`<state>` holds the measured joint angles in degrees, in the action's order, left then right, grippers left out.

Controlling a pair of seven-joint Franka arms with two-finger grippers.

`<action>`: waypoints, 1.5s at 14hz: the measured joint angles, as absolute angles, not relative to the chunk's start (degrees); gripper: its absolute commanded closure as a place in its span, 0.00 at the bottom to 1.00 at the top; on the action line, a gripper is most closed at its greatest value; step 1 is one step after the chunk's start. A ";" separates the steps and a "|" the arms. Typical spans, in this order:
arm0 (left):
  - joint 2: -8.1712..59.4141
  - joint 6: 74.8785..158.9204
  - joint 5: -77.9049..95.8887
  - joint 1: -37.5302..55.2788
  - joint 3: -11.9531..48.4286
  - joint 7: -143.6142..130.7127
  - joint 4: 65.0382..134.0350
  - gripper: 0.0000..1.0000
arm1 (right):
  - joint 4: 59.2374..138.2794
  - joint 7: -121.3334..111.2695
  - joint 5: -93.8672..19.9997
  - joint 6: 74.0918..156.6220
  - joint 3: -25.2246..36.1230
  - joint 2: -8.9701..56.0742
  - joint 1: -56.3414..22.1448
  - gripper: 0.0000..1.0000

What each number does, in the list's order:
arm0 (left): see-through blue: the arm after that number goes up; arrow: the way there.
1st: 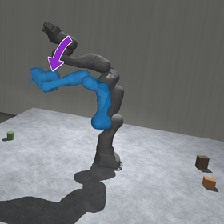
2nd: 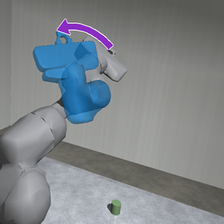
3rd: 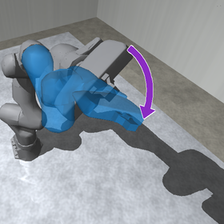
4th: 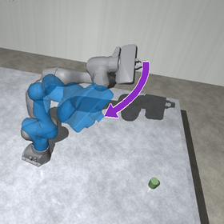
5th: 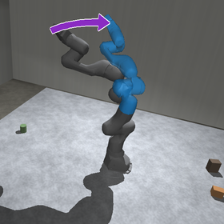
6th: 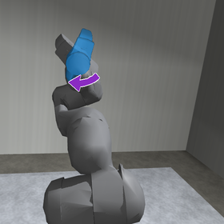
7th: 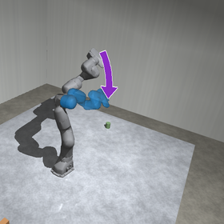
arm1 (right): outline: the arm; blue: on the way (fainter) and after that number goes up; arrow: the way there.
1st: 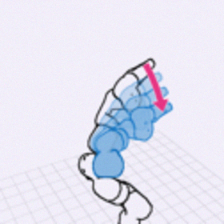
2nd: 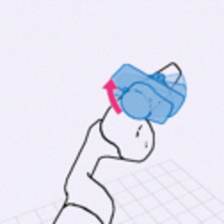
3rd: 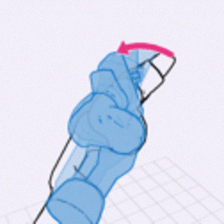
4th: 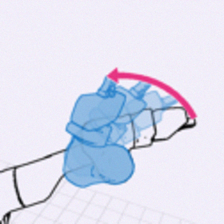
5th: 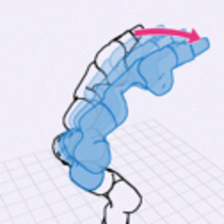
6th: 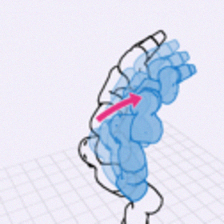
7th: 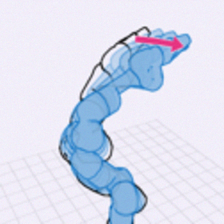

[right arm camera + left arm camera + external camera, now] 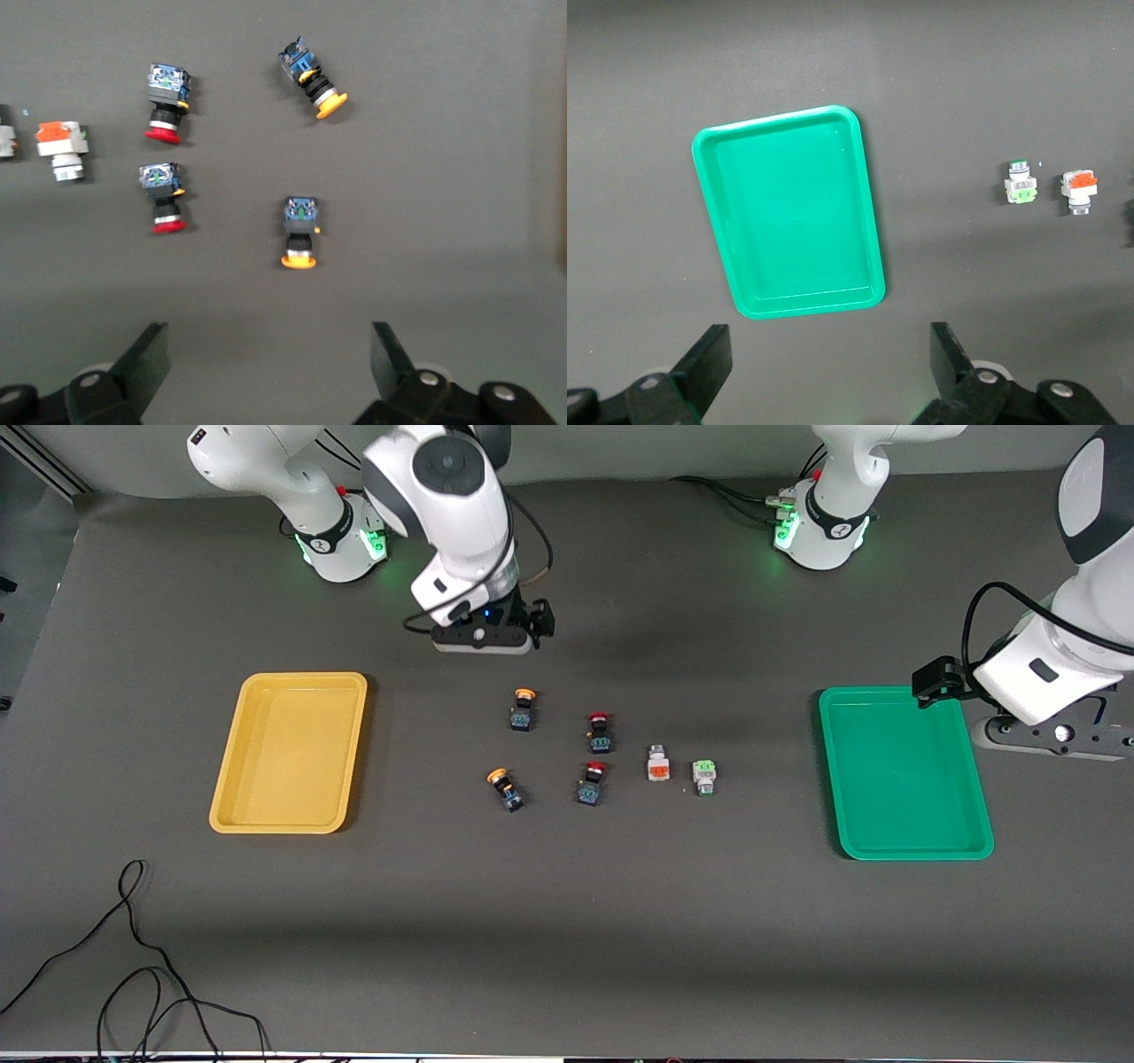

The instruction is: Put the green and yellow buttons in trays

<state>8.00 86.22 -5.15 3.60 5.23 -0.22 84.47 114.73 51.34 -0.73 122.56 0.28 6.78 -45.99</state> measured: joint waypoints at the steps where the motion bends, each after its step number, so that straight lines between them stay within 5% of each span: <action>1: 7.99 86.23 -5.14 3.60 5.23 -0.21 84.47 0.00 | 117.72 51.34 -0.56 127.08 0.29 7.71 -45.99 0.00; 9: 8.00 86.25 -3.20 4.28 5.39 -0.58 84.64 0.00 | 121.46 52.12 4.10 148.99 1.51 25.32 -45.95 0.00; 13: 9.49 88.82 -0.45 7.30 6.49 -7.28 85.20 0.01 | 120.99 52.12 4.15 150.84 1.85 28.14 -45.97 0.47; 15: 11.92 91.93 -0.12 9.11 6.63 -10.60 86.68 0.07 | 120.55 52.12 4.16 150.83 1.85 28.14 -45.97 0.62; 21: 15.77 113.61 0.70 11.39 6.78 -14.88 103.01 0.08 | 118.82 52.13 4.25 148.65 1.86 27.60 -45.97 0.62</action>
<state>15.77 113.61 0.70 11.39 6.78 -14.88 103.01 118.82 52.13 4.25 148.65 1.86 27.60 -45.97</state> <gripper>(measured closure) 0.079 0.599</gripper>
